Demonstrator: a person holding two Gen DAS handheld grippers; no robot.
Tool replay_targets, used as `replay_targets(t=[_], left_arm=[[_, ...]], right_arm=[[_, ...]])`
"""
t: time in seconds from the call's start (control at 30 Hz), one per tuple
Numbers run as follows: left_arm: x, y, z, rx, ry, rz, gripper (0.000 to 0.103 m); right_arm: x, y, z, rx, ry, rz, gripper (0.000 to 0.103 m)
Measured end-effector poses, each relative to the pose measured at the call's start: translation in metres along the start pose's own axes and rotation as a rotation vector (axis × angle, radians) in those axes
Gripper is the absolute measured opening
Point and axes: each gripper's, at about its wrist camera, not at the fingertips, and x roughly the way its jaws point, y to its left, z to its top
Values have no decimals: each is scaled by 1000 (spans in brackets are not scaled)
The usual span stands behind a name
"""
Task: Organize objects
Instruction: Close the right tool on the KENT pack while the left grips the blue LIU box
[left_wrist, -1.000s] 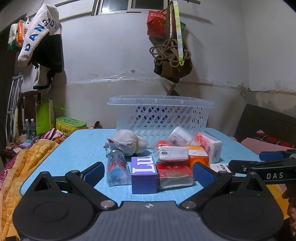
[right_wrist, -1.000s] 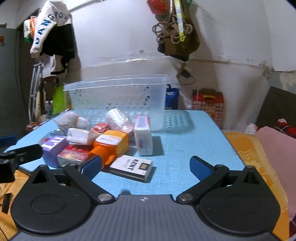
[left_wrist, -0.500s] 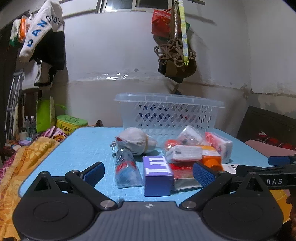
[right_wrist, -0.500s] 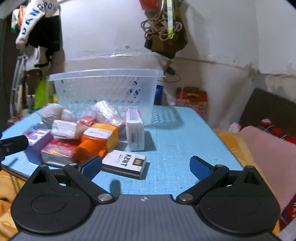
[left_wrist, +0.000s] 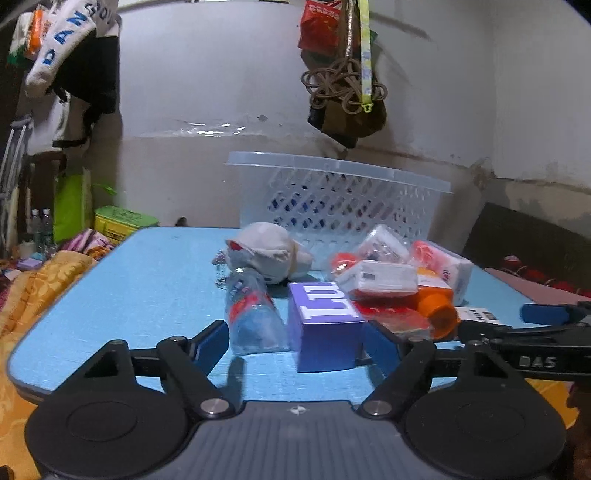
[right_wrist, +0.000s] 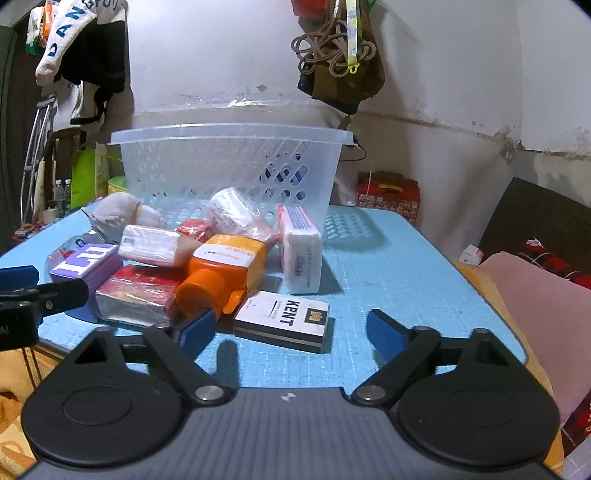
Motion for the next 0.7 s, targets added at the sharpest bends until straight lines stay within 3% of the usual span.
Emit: replay_targets(t=[0.23, 0.37, 0.6, 0.63, 0.67, 0.7], left_arm=[[16, -14, -10, 40, 33, 13, 79], [15, -20, -13, 67, 18, 38, 80], [18, -23, -13, 79, 8, 84, 78], [18, -24, -13, 81, 4, 82, 66], [17, -24, -13, 75, 4, 71, 45], [17, -24, -13, 66, 3, 81, 43]], right_arm=[[12, 6, -4, -30, -17, 23, 83], [8, 1, -8, -32, -37, 47, 65], [-1, -12, -16, -19, -65, 69, 65], [-2, -14, -17, -12, -69, 73, 65], [-2, -17, -17, -5, -72, 80, 65], [-2, -19, -17, 2, -73, 86, 65]])
